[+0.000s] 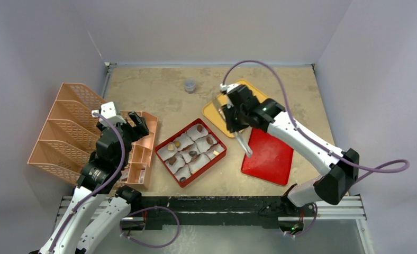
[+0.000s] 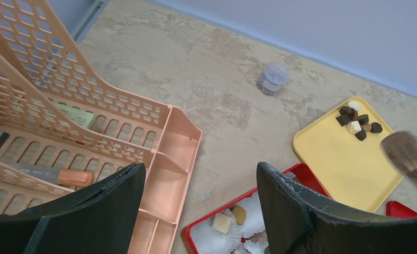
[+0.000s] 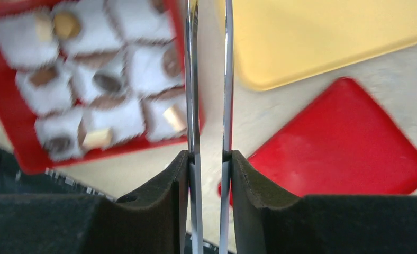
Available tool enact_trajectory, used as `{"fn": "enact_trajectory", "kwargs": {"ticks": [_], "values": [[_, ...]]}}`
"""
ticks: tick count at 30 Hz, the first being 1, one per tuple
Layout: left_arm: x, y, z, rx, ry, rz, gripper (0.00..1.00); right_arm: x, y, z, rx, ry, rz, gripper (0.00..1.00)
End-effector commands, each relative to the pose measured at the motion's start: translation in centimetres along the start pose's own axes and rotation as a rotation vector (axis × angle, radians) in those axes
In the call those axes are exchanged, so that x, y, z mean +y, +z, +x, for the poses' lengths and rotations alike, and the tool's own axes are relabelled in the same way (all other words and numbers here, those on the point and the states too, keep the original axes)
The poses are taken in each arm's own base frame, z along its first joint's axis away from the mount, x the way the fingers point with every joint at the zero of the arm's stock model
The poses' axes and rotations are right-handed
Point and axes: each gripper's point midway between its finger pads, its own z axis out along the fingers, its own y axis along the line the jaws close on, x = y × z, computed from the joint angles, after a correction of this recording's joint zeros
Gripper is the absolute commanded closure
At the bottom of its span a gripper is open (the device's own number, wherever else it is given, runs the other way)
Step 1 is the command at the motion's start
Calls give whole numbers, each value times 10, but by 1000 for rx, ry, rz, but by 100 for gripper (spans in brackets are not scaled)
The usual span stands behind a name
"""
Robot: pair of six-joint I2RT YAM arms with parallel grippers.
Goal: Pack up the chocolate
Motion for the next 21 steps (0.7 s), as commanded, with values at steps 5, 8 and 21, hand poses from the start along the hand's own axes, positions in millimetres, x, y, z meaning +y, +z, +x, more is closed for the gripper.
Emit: {"fn": "enact_trajectory", "kwargs": {"ticks": [5, 8, 21], "values": [[-5, -1, -10, -31, -25, 21, 24, -107, -11, -68, -238, 174, 254, 65], [-6, -1, -10, -32, -26, 25, 24, -146, -8, -80, -273, 231, 349, 66], [-8, -1, -10, -29, -27, 40, 24, -298, 50, -59, -190, 434, 552, 66]]}}
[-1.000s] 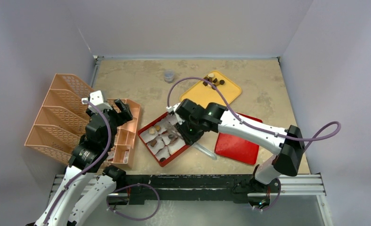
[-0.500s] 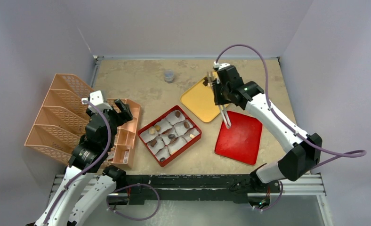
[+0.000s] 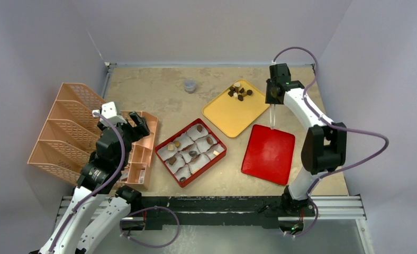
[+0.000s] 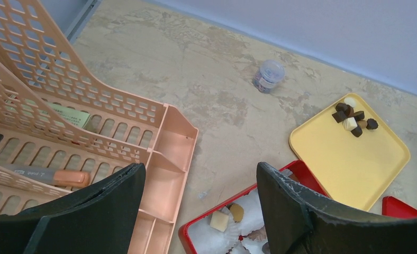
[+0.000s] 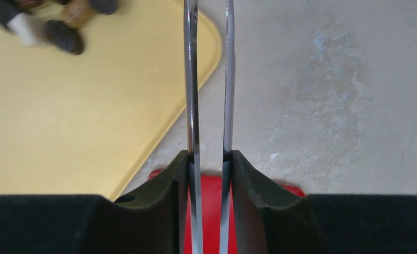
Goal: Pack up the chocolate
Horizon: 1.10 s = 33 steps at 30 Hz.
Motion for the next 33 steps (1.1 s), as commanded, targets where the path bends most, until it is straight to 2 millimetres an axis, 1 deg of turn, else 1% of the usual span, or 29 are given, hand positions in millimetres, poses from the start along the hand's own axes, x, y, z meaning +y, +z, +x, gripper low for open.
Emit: {"fn": "enact_trajectory", "kwargs": {"ticks": [1, 3, 4, 6, 9, 12, 13, 14, 18, 22, 25, 27, 29, 31, 33], "values": [[-5, -1, -11, -35, -25, 24, 24, -29, 21, -43, -96, 43, 36, 66], [-6, -1, -11, -35, -27, 27, 24, -38, 40, -43, -78, 45, 34, 66], [-6, -1, -11, -35, -26, 27, 24, -42, 53, -39, -54, 51, 32, 66], [-6, -1, -11, -35, -26, 27, 24, -47, 67, -40, -36, 56, 34, 66], [-6, -1, -11, -34, -25, 27, 24, -56, 81, -46, -32, 39, 54, 65], [-5, -2, -11, -38, -28, 25, 24, -56, 93, -51, -27, 5, 53, 64], [-5, -2, -12, -39, -28, 25, 24, -70, 98, -52, -20, 15, 71, 64], [-5, -2, -12, -41, -28, 25, 24, -74, 103, -52, -14, 14, 73, 63], [-5, -1, -11, -38, -26, 23, 24, -84, 121, -48, 19, 26, 56, 60], [-5, -1, -11, -37, -27, 23, 24, -93, 137, -41, 50, 49, 49, 60], [-5, -1, -11, -38, -27, 23, 24, -94, 148, -39, 49, 62, 25, 60], [-5, -1, -11, -38, -27, 23, 24, -93, 149, -39, 61, 60, 20, 58], [-5, -1, -11, -37, -27, 22, 24, -94, 145, -41, 54, 62, 19, 54], [-4, -2, -11, -38, -27, 21, 24, -96, 136, -45, 50, 71, 27, 49], [-4, -2, -12, -41, -28, 18, 24, -106, 124, -51, 39, 81, 88, 46]]}}
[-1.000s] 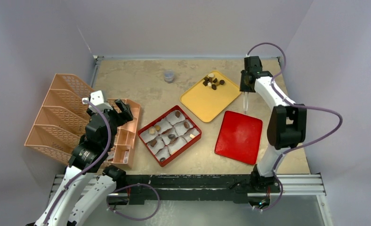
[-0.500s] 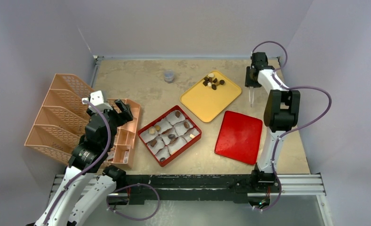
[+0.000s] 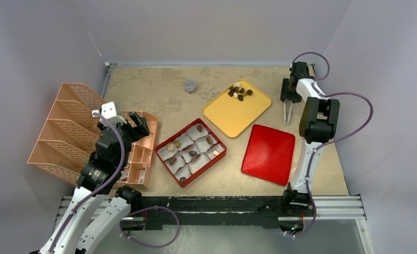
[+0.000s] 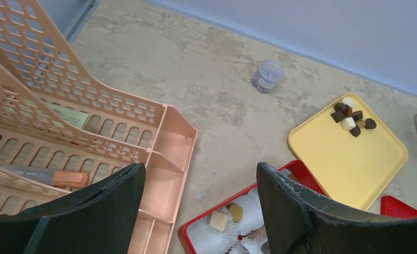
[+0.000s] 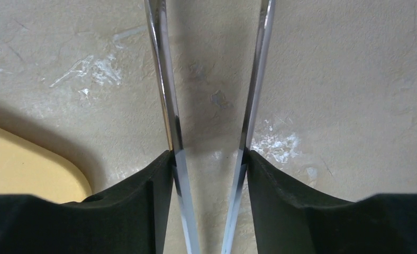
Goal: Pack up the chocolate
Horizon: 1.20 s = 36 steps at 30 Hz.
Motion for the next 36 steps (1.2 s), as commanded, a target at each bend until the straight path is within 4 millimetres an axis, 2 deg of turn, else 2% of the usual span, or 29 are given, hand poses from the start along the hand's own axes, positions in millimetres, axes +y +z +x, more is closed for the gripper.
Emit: {"fn": "enact_trajectory", "kwargs": {"ticks": [1, 5, 7, 11, 14, 16, 23, 30, 33, 36], "values": [[-3, -1, -11, -40, -26, 11, 24, -5, -52, -45, -126, 31, 36, 45], [-2, -2, -13, -47, -29, 9, 24, 2, -78, -34, -109, 131, -3, 45], [-2, -2, -13, -48, -30, 9, 24, 6, -85, -26, -87, 165, -27, 45], [-2, -3, -14, -51, -32, 11, 24, 3, -90, -12, -52, 207, -5, 42], [-3, -4, -15, -51, -33, 17, 24, 6, -85, -4, -36, 197, -19, 48], [-3, -4, -15, -51, -34, 18, 24, 5, -80, -7, -57, 180, -14, 51], [-2, -5, -15, -56, -38, 19, 24, 8, -47, -15, -46, 120, -13, 51], [-1, -5, -15, -56, -37, 14, 24, 2, -27, -14, -13, 94, 31, 42], [-1, -4, -14, -51, -34, 11, 24, -2, -38, -15, -7, 111, 54, 33], [-1, -4, -14, -51, -34, 10, 24, -3, -60, -19, -49, 140, 40, 26]]}}
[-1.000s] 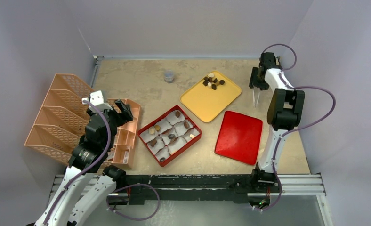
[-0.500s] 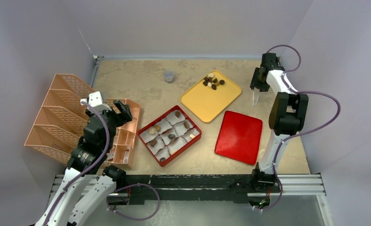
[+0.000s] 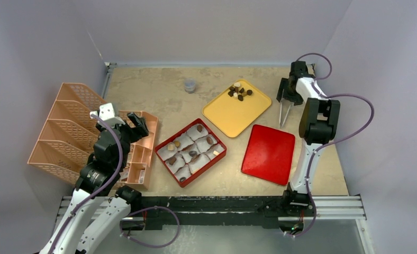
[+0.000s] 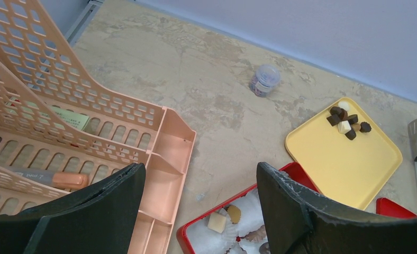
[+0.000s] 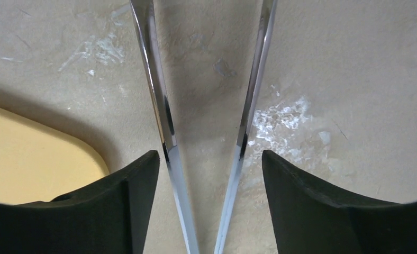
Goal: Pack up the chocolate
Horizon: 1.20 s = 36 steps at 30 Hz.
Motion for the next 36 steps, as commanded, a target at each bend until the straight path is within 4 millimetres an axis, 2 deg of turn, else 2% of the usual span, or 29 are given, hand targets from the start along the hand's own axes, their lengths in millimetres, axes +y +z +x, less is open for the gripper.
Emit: {"fn": "enact_trajectory", "kwargs": {"ticks": [1, 8, 11, 14, 17, 21, 26, 30, 36], "values": [[-2, 1, -10, -33, -23, 3, 24, -3, -54, -25, -107, 51, -20, 25], [-3, 1, -9, -30, -21, 7, 24, 12, -87, 7, -55, 195, -115, 34], [-4, 2, -9, -29, -21, 8, 24, 25, -97, 22, -27, 242, -149, 46], [-4, 1, -9, -31, -22, 9, 24, 50, -104, 49, 19, 227, -183, 57], [-4, 1, -10, -32, -22, 10, 24, 77, -112, 77, 51, 197, -201, 59], [-3, 1, -10, -32, -21, 9, 24, 107, -120, 105, 35, 185, -243, 61], [-4, 2, -9, -29, -17, 11, 24, 121, -117, 134, 62, 137, -228, 64], [-4, 1, -10, -30, -18, 10, 24, 121, -115, 142, 55, 123, -206, 66], [-4, 1, -10, -31, -18, 9, 24, 133, -108, 157, 92, 103, -233, 68]]}}
